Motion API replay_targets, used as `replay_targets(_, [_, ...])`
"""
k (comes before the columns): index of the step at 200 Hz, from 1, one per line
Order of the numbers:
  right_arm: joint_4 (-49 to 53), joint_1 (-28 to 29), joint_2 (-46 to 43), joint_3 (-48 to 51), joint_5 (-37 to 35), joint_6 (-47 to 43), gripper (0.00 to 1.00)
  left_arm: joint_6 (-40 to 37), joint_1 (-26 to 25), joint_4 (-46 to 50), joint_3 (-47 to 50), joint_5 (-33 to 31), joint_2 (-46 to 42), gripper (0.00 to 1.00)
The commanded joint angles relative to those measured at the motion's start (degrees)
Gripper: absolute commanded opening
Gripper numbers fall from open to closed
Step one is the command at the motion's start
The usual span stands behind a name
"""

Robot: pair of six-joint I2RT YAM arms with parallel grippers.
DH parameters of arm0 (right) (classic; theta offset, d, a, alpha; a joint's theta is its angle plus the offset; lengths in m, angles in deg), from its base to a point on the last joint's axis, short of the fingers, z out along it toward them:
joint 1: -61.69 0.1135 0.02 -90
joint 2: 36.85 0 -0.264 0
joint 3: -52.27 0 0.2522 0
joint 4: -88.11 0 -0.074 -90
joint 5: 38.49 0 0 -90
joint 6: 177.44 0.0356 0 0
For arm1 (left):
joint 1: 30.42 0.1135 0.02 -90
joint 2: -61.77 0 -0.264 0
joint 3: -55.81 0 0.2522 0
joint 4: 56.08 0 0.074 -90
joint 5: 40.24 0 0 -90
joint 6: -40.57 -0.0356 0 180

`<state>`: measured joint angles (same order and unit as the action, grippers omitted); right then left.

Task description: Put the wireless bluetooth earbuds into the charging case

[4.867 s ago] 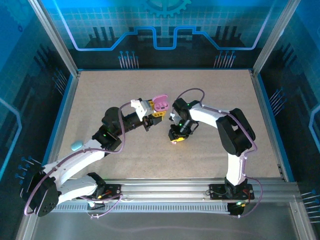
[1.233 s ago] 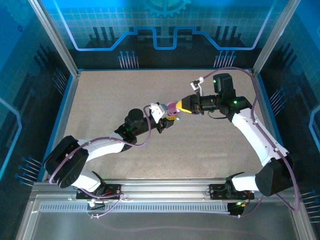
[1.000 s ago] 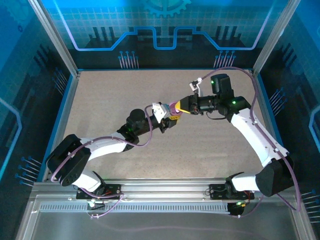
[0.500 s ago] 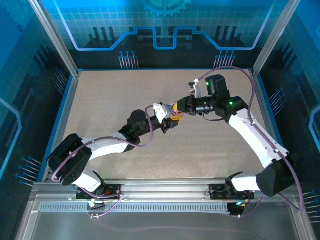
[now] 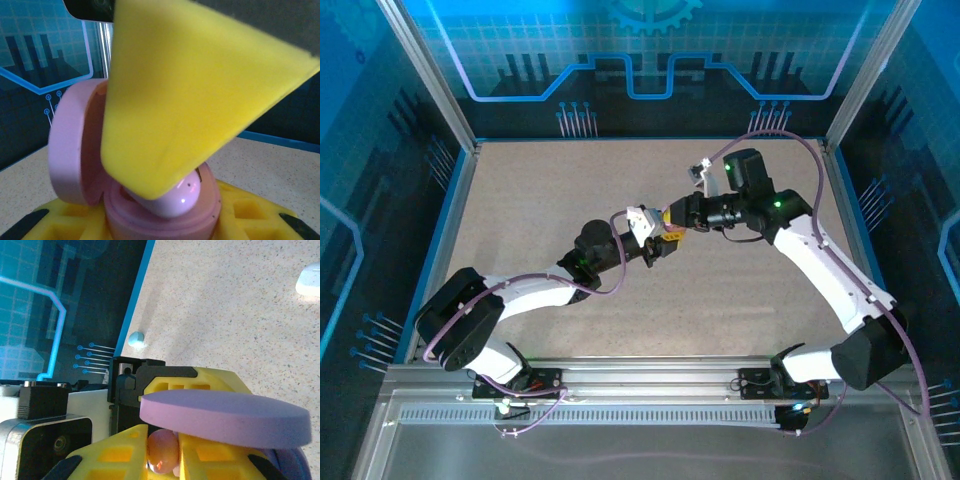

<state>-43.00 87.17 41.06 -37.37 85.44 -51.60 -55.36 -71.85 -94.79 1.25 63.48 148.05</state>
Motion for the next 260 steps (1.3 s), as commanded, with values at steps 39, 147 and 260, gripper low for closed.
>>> replay_targets(39, [5.6, 1.4, 0.5, -2.0, -5.7, -2.7, 0.23, 0.3, -0.5, -3.8, -1.6, 0.0, -1.0, 0.33])
replay_targets(147, [7.0, 1.4, 0.3, -3.4, -7.4, -3.0, 0.3, 0.2, -0.5, -3.7, -1.9, 0.2, -1.4, 0.33])
replay_targets(260, [6.5, 1.4, -0.5, -4.4, -7.7, -2.9, 0.41, 0.0, -0.5, -3.4, -1.8, 0.2, -1.6, 0.33])
